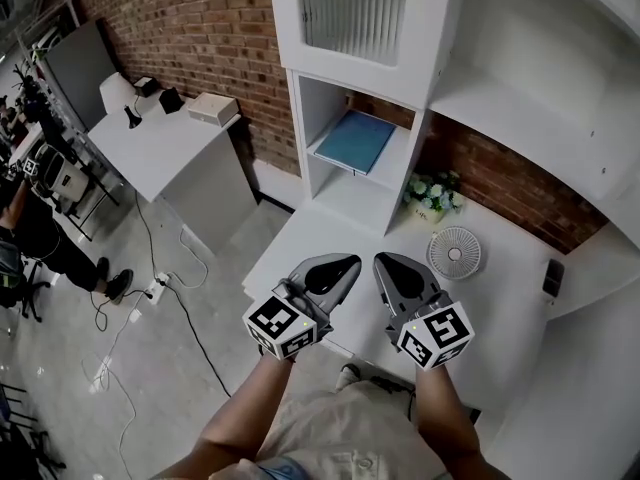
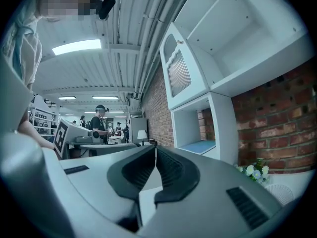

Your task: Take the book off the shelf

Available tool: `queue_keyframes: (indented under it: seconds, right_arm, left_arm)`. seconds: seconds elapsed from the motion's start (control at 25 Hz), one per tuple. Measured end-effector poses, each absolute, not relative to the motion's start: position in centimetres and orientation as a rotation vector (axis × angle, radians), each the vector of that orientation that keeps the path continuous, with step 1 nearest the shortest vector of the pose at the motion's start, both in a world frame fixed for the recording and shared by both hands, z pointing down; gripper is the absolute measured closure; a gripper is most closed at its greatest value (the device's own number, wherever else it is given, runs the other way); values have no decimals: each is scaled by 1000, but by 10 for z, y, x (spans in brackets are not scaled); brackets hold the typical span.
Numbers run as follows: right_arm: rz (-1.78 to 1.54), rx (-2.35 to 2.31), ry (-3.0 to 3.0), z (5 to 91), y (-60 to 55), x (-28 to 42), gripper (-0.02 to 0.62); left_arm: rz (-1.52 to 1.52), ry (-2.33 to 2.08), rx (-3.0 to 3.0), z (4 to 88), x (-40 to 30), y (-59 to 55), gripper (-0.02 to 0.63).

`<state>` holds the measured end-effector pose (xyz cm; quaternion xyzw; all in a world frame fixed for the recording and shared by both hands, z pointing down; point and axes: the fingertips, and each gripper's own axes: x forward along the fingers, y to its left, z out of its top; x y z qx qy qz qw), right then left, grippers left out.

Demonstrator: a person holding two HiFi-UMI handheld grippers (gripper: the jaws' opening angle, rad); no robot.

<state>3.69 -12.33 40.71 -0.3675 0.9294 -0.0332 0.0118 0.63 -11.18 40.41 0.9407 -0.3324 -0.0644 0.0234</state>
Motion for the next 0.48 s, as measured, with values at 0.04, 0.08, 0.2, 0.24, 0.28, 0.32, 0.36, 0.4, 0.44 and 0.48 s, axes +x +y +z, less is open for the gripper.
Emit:
queue_keyframes:
  seconds: [0.04, 0.08, 0.2, 0.24, 0.28, 0.32, 0.36, 0.4, 0.44, 0.48]
  right_arm:
    - [-107, -1145, 2899, 409, -128, 38, 577]
    - [-109, -1143, 2901, 410, -132, 39, 578]
    - [-117, -1137, 2912, 415, -142, 37, 577]
    - [-122, -1138, 2916, 416, -145, 36, 577]
    - [-124, -1139, 2921, 417, -147, 34, 577]
    - [-124, -1144, 2925, 417, -150, 33, 577]
    - [-122, -1152, 2927, 417, -154, 32, 577]
    - [-119, -1163, 2927, 417, -159, 31, 577]
    - [-117, -1175, 2926, 416, -163, 30, 577]
    - [-114, -1187, 2926, 416, -166, 28, 577]
  left_arm:
    - [-191, -1030, 2915, 406, 7, -116, 594]
    - [-180, -1031, 2919, 408, 8, -120, 594]
    - [-151, -1029, 2917, 416, 9, -131, 594]
    - [-151, -1023, 2908, 418, 7, -134, 594]
    - [-155, -1015, 2896, 420, 6, -138, 594]
    - [-161, -1003, 2883, 422, 5, -143, 594]
    - [-166, -987, 2871, 423, 4, -148, 594]
    - [-167, -972, 2858, 424, 3, -153, 594]
    - [-166, -959, 2845, 426, 2, -159, 594]
    - [-166, -946, 2828, 427, 0, -164, 594]
